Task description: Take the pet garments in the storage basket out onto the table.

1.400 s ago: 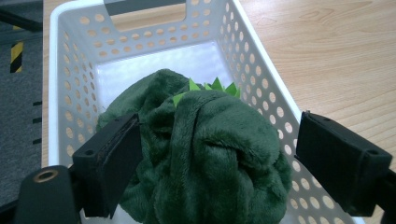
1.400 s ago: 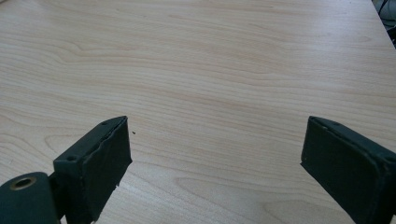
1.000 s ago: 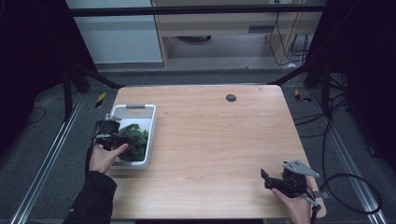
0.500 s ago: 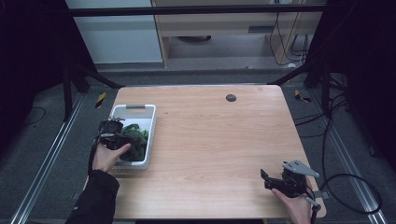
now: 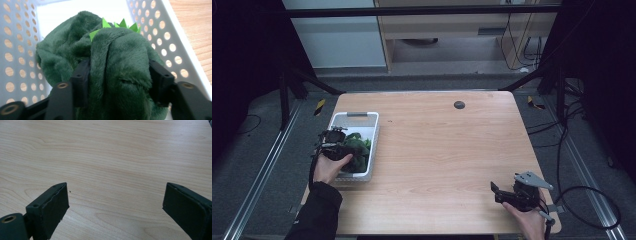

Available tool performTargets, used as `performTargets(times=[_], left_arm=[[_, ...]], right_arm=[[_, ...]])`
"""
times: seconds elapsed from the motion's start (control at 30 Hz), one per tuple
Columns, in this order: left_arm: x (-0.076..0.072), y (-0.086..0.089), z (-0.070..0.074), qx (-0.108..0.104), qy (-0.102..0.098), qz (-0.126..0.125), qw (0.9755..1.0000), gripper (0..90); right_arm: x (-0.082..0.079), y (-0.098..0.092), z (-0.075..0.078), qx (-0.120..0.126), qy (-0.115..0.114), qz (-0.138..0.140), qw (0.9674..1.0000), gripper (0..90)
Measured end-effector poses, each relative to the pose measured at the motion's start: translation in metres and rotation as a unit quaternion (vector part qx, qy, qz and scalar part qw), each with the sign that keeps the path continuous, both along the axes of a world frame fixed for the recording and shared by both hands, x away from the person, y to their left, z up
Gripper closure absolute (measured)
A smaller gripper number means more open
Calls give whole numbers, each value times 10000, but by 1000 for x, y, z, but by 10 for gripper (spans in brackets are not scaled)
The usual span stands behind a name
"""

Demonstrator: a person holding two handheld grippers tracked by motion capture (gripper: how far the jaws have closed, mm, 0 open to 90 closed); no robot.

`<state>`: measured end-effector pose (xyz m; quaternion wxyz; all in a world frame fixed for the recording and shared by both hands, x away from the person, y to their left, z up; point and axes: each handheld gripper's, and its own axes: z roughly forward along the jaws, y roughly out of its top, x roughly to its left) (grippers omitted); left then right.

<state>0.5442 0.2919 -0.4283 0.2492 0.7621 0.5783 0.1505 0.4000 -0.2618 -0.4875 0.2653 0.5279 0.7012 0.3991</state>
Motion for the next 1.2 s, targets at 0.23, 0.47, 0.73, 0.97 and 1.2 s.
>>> performTargets(times=[0.23, 0.47, 0.73, 0.97, 1.2], left_arm=[[1, 1, -2, -64, 154, 20, 9999, 616], [-2, 0, -2, 8, 77, 13, 10000, 741], [-8, 1, 5, 49, -145, -3, 9999, 772], [-16, 6, 20, -15, -391, -21, 9992, 779], [-24, 13, 39, -22, -616, -80, 9981, 782]], right_arm=[[1, 0, 0, -32, -15, 9, 10000, 64], [1, 0, -1, -29, 15, 21, 10000, 63], [1, 1, -1, -34, 33, 46, 10000, 62], [1, 1, -1, -38, 24, 50, 10000, 62], [1, 1, -1, -27, 25, 56, 10000, 61]])
